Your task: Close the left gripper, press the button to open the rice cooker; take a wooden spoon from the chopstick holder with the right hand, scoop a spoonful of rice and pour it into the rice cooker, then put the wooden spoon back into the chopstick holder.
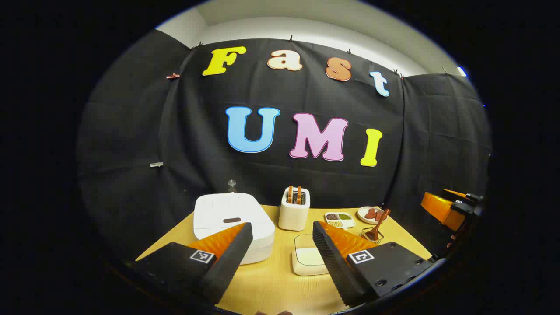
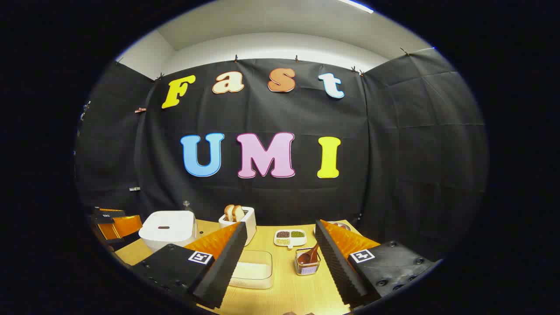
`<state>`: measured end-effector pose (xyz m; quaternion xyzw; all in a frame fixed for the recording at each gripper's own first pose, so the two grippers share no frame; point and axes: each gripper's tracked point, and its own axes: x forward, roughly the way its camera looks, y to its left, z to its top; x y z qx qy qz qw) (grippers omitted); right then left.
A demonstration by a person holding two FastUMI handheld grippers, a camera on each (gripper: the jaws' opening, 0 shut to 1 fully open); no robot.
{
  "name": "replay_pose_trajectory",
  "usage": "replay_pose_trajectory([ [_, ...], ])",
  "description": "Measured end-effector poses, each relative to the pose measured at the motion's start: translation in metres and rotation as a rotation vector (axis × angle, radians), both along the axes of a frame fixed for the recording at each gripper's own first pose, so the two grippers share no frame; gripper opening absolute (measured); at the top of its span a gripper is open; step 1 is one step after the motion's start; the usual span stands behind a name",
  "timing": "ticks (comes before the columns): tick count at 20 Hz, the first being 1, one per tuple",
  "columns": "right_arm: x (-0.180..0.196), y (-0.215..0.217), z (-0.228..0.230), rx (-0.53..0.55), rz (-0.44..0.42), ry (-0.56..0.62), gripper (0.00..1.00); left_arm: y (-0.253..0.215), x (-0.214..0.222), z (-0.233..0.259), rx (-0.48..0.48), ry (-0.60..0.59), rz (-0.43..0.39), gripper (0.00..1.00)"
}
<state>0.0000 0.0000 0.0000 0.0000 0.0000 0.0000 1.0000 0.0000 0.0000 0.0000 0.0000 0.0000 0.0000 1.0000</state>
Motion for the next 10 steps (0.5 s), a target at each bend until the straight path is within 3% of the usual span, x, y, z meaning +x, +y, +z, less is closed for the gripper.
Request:
replay_pose_trajectory([
  [10, 0.005, -0.008, -0.008, 0.024, -0.009, 0.022, 0.98, 0.005, 0.014, -0.005, 0.006, 0.013, 0.007, 0.95],
])
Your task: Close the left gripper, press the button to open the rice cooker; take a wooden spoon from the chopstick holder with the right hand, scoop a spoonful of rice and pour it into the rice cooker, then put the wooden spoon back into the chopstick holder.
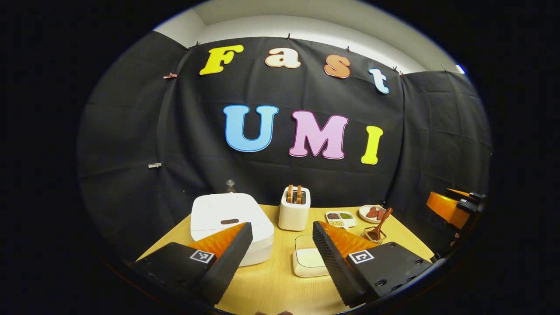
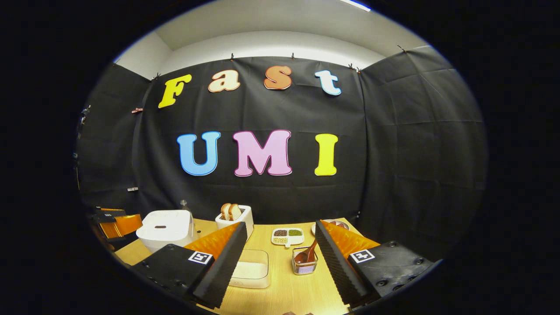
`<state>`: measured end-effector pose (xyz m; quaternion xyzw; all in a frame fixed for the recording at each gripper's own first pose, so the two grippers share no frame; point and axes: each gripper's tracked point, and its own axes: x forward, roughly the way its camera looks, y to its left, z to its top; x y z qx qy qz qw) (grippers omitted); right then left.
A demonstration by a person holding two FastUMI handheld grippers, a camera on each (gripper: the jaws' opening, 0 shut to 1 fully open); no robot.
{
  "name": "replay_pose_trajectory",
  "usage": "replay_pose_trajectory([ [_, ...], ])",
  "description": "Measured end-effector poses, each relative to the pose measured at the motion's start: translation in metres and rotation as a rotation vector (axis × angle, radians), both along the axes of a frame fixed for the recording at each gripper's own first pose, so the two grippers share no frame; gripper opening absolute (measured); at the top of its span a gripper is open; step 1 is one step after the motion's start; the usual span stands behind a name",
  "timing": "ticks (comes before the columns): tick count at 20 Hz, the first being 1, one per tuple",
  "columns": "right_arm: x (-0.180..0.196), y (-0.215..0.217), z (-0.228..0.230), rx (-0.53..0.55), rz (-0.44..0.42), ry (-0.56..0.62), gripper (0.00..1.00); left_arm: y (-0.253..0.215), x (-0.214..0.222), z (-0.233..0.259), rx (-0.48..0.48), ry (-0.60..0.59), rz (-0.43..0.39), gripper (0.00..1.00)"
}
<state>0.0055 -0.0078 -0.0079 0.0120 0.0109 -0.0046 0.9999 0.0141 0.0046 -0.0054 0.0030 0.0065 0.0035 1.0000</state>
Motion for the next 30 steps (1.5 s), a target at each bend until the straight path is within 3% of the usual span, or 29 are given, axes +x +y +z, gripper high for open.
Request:
replay_pose_trajectory([
  [8, -0.003, 0.027, -0.007, 0.014, -0.003, 0.046, 0.98, 0.018, -0.008, -0.003, 0.011, 0.013, -0.032, 0.95],
  [17, -0.017, 0.032, 0.000, -0.005, -0.046, 0.059, 0.98, 0.088, 0.009, 0.021, 0.018, -0.011, -0.032, 0.94],
  [19, -0.015, 0.027, 0.006, -0.010, -0.055, 0.038, 0.98, 0.097, 0.021, 0.029, 0.006, 0.004, -0.032, 0.84],
  [24, 0.007, 0.014, 0.001, -0.028, -0.047, 0.039, 0.98, 0.124, 0.065, 0.040, 0.016, 0.067, 0.013, 0.42],
  [25, 0.011, 0.008, 0.001, -0.027, -0.048, 0.039, 0.98, 0.128, 0.075, 0.039, 0.007, 0.085, 0.024, 0.38],
  [26, 0.015, 0.004, -0.002, -0.025, -0.049, 0.046, 0.98, 0.134, 0.086, 0.038, 0.011, 0.104, 0.046, 0.27],
  [28, 0.022, -0.001, -0.009, -0.017, -0.047, 0.063, 0.98, 0.145, 0.104, 0.028, 0.015, 0.140, 0.086, 0.17],
  [30, 0.029, -0.007, -0.013, -0.010, -0.046, 0.077, 0.98, 0.143, 0.121, 0.018, -0.005, 0.173, 0.061, 0.08],
])
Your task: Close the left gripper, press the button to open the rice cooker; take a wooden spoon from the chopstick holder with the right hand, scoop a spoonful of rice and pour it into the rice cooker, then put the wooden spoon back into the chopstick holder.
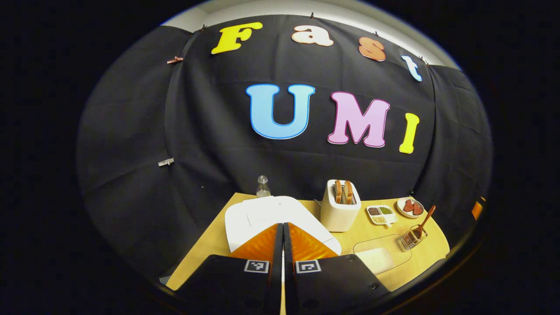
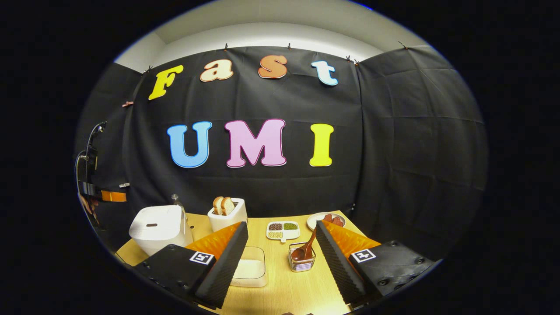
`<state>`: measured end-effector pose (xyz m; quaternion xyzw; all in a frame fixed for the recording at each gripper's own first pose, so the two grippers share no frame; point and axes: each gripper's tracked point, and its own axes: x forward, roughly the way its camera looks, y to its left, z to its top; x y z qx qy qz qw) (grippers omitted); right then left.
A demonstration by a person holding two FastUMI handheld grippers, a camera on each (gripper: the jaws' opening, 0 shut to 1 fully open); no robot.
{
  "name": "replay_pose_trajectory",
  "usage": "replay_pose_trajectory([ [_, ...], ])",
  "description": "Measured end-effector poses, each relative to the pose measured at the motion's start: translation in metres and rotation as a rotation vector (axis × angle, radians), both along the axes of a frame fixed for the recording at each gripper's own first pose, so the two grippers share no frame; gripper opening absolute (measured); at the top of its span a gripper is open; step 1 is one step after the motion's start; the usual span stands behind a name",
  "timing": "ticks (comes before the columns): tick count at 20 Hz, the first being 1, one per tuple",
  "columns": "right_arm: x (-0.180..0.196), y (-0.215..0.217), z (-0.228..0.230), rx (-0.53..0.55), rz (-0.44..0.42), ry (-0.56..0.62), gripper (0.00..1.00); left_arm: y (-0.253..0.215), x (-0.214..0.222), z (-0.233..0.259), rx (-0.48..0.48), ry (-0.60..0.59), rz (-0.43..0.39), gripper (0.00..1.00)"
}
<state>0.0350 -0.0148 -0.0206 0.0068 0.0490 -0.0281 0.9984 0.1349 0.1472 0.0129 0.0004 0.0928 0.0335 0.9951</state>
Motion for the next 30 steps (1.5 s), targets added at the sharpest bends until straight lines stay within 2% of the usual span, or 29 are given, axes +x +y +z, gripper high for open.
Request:
replay_pose_trajectory([
  [3, 0.007, -0.010, -0.003, 0.011, -0.006, 0.009, 0.98, -0.007, 0.025, -0.022, -0.028, 0.059, -0.056, 0.08],
  [7, 0.011, -0.023, -0.013, 0.016, -0.022, 0.034, 0.98, -0.014, 0.049, -0.050, -0.148, 0.119, -0.108, 0.06],
  [13, 0.009, -0.041, -0.020, 0.056, -0.076, 0.058, 0.97, 0.006, 0.065, -0.094, -0.176, 0.198, -0.059, 0.06],
  [17, 0.011, -0.031, -0.024, 0.037, -0.052, 0.068, 0.97, 0.009, 0.071, -0.105, -0.193, 0.217, -0.046, 0.06],
  [23, 0.009, -0.022, -0.027, 0.021, -0.019, 0.077, 0.97, 0.010, 0.070, -0.113, -0.158, 0.244, -0.035, 0.06],
  [27, 0.004, -0.026, -0.030, 0.007, -0.017, 0.075, 0.97, 0.009, 0.072, -0.104, -0.175, 0.200, -0.018, 0.06],
  [30, 0.004, -0.034, -0.033, 0.035, -0.031, 0.080, 0.97, 0.011, 0.068, -0.066, -0.135, 0.081, 0.015, 0.07],
])
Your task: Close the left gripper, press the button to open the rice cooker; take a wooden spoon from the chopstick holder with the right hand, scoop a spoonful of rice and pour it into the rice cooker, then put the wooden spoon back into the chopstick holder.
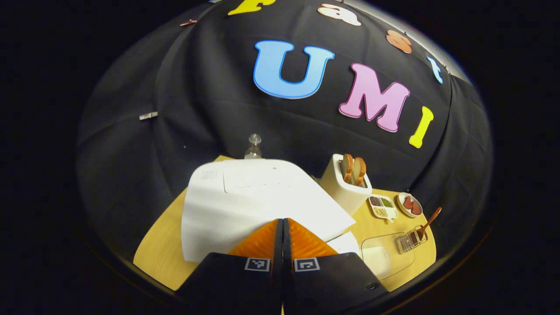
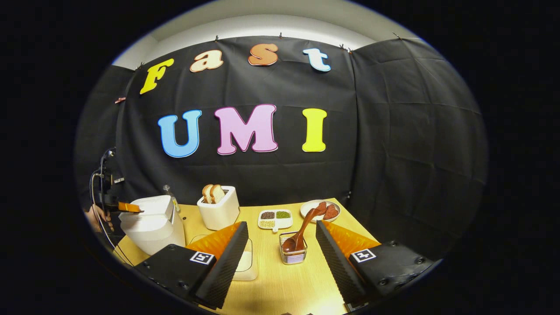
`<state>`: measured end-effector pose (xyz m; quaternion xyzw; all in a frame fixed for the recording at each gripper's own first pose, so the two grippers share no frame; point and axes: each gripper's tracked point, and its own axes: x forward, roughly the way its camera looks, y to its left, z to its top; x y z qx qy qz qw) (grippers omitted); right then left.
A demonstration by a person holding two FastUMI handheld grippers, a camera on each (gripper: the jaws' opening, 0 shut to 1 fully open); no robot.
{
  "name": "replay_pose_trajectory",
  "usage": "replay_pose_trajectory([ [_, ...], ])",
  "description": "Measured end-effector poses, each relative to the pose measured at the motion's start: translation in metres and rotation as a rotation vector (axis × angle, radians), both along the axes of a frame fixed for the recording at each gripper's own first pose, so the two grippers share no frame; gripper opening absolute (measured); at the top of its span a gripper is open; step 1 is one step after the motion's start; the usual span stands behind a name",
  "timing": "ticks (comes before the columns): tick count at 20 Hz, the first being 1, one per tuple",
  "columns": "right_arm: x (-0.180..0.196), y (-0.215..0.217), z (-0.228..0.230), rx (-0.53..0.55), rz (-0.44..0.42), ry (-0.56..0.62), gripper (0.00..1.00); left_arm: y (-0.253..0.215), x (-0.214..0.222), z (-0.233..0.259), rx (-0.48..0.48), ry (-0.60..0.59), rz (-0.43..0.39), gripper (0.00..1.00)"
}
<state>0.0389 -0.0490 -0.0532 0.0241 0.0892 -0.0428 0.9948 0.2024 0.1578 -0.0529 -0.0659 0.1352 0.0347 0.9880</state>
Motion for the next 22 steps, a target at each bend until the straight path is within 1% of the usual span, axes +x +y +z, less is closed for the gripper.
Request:
replay_pose_trajectory([
  [2, 0.001, -0.003, -0.004, 0.020, -0.003, 0.010, 0.97, 0.002, -0.008, 0.034, 0.046, -0.096, 0.032, 0.06],
  [4, 0.001, -0.006, -0.009, 0.026, -0.002, 0.022, 0.97, 0.000, -0.020, 0.066, 0.068, -0.183, 0.053, 0.06],
  [6, 0.006, -0.008, -0.012, 0.028, 0.002, 0.030, 0.97, -0.010, -0.041, 0.084, 0.075, -0.231, 0.052, 0.07],
  [9, 0.014, -0.012, -0.015, 0.033, 0.014, 0.038, 0.97, -0.029, -0.073, 0.087, 0.048, -0.268, 0.048, 0.08],
  [10, 0.019, -0.013, -0.017, 0.034, 0.018, 0.043, 0.97, -0.033, -0.086, 0.086, 0.034, -0.264, 0.059, 0.08],
  [11, 0.023, -0.016, -0.017, 0.035, 0.020, 0.046, 0.97, -0.037, -0.094, 0.077, 0.023, -0.254, 0.064, 0.11],
  [12, 0.028, -0.018, -0.017, 0.037, 0.025, 0.049, 0.97, -0.042, -0.105, 0.070, 0.025, -0.240, 0.076, 0.24],
  [13, 0.033, -0.019, -0.020, 0.037, 0.030, 0.057, 0.97, -0.045, -0.113, 0.063, 0.030, -0.228, 0.083, 0.31],
  [14, 0.038, -0.021, -0.021, 0.038, 0.036, 0.066, 0.97, -0.049, -0.127, 0.059, 0.034, -0.220, 0.093, 0.52],
  [15, 0.043, -0.023, -0.022, 0.042, 0.041, 0.074, 0.97, -0.055, -0.130, 0.055, 0.029, -0.217, 0.087, 0.60],
  [17, 0.054, -0.024, -0.025, 0.054, 0.053, 0.087, 0.98, -0.069, -0.140, 0.051, 0.009, -0.214, 0.072, 0.65],
  [18, 0.059, -0.027, -0.027, 0.056, 0.057, 0.096, 0.97, -0.075, -0.146, 0.049, 0.002, -0.212, 0.071, 0.77],
  [20, 0.068, -0.031, -0.035, 0.066, 0.064, 0.116, 0.97, -0.085, -0.152, 0.041, -0.001, -0.199, 0.072, 0.97],
  [22, 0.079, -0.034, -0.046, 0.083, 0.072, 0.136, 0.97, -0.087, -0.154, 0.026, 0.032, -0.157, 0.101, 0.95],
])
